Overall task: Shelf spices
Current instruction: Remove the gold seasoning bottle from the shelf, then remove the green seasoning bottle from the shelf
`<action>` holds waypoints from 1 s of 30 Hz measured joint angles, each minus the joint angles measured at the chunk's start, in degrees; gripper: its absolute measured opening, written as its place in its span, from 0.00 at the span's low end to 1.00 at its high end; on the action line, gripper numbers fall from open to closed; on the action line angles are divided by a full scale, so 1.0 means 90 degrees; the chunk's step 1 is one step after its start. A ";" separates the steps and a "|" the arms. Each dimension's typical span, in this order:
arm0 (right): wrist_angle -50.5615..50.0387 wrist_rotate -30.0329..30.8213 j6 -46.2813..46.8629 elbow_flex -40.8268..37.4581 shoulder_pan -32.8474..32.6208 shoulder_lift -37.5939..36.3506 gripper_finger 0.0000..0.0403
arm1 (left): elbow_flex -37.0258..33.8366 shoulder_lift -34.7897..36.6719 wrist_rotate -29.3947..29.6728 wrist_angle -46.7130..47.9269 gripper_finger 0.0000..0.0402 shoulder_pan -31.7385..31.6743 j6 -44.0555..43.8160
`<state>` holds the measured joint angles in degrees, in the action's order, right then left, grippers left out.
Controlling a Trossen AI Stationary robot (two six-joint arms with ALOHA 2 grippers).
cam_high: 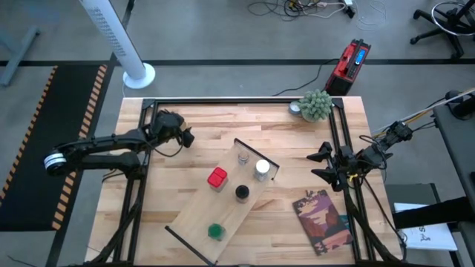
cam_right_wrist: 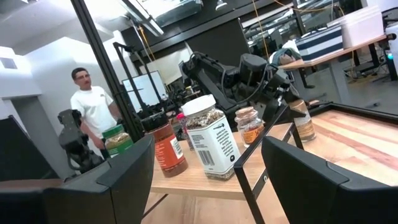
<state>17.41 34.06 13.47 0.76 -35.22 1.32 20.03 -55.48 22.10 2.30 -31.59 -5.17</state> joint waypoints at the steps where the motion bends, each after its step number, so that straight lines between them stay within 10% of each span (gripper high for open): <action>1: 0.0000 0.0000 0.0000 -0.0001 0.0000 0.0000 0.68 | 0.0002 0.0047 0.0012 -0.0058 0.72 0.0000 0.0020; 21: -0.0050 0.0000 0.0002 -0.0001 0.0000 0.0000 0.68 | 0.0849 0.1548 0.0022 0.0567 0.69 0.0005 0.0527; 30: 0.0057 0.0002 -0.0026 -0.0001 0.0000 0.0000 0.68 | 0.2496 0.1931 -0.2888 0.1579 0.64 0.0250 0.0141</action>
<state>17.92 34.08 13.24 0.75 -35.22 1.32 42.49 -38.09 -3.88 16.52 -29.34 -3.90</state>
